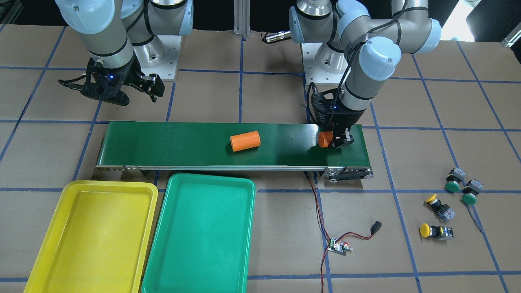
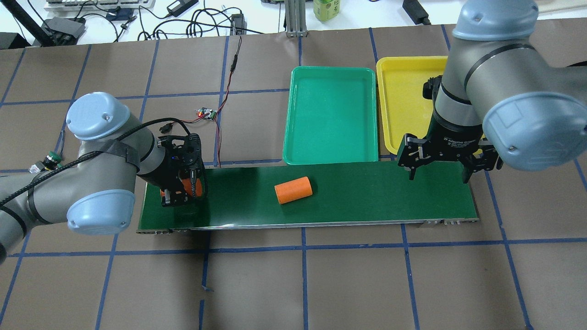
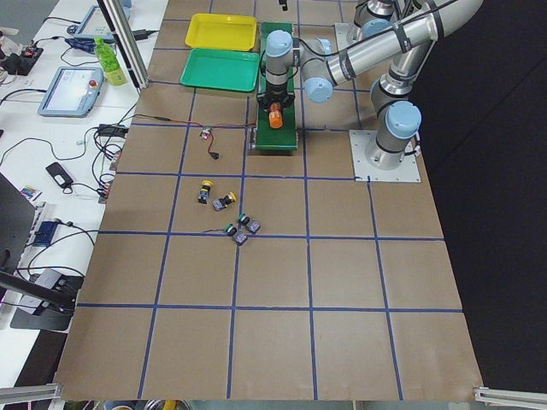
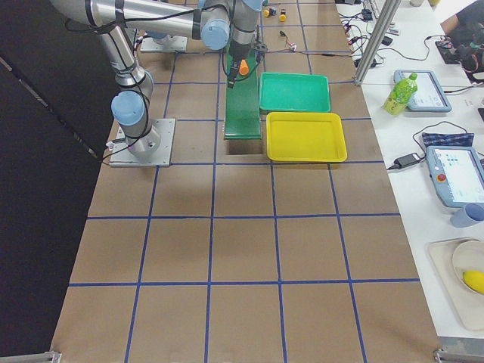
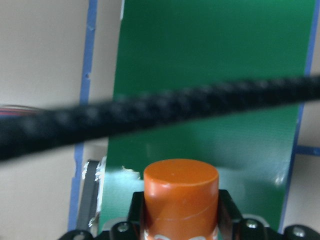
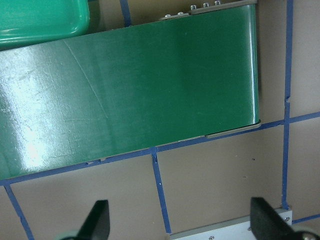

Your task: Sort buttons by color to trays

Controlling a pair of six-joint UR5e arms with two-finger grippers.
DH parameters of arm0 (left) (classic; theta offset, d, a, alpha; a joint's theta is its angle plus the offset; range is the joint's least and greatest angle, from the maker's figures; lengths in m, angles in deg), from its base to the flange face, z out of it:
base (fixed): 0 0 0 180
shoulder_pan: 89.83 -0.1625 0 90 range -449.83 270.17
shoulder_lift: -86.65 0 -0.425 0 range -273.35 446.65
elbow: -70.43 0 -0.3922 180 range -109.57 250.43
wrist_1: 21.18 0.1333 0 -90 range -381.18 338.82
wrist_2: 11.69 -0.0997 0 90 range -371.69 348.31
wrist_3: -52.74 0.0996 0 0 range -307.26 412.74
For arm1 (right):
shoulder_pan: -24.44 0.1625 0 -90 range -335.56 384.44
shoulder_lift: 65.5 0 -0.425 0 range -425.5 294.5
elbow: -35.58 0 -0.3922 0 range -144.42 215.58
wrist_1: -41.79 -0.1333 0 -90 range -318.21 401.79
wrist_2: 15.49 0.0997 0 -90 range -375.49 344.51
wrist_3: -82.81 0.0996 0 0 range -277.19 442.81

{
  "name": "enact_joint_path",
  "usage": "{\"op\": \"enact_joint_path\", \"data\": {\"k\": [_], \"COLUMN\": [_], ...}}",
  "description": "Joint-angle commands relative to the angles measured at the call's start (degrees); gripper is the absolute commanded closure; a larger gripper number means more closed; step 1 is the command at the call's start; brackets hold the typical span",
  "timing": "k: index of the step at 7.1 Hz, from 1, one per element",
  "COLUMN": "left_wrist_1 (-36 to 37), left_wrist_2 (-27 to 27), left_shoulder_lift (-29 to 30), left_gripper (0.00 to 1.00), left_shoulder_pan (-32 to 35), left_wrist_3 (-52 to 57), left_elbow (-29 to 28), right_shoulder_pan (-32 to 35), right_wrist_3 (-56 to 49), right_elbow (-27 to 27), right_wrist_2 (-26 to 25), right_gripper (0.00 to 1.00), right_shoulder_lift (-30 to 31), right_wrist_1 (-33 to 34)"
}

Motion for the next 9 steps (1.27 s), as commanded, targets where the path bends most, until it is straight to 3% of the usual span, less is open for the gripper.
{"op": "enact_joint_path", "data": {"k": [1, 3, 4, 5, 6, 7, 9], "left_wrist_1": [1.11, 0.16, -0.11, -0.02, -0.11, -0.11, 0.59], "left_wrist_2": [-0.28, -0.72, -1.68, -1.43, -3.69, -3.97, -3.80], "left_shoulder_lift": [-0.75, -0.77, 1.50, 5.01, 9.91, 13.62, 21.18], "left_gripper": [0.00, 0.00, 0.00, 0.00, 0.00, 0.00, 0.00], "left_shoulder_pan": [0.37, -3.82, -9.86, -15.66, -18.68, -21.40, -25.29], "left_wrist_3": [-1.61, -2.06, -1.01, -0.74, 6.48, 6.99, -2.79], "left_elbow": [-0.41, -4.79, -6.82, -9.28, -14.96, -19.45, -24.75], "right_shoulder_pan": [0.00, 0.00, 0.00, 0.00, 0.00, 0.00, 0.00], "right_wrist_3": [-0.06, 0.03, 0.03, 0.12, 0.12, 0.12, 0.03], "right_elbow": [-0.01, -0.01, -0.09, -1.05, -1.32, -1.33, -1.41], "right_wrist_2": [-0.17, -0.26, -0.35, -0.44, -0.35, -0.44, -0.44], "right_gripper": [0.00, 0.00, 0.00, 0.00, 0.00, 0.00, 0.00], "right_shoulder_lift": [0.05, 0.05, 0.05, 0.14, 0.23, 0.32, 0.67], "right_wrist_1": [0.00, 0.00, -0.08, 0.00, 0.09, 0.00, 0.09]}}
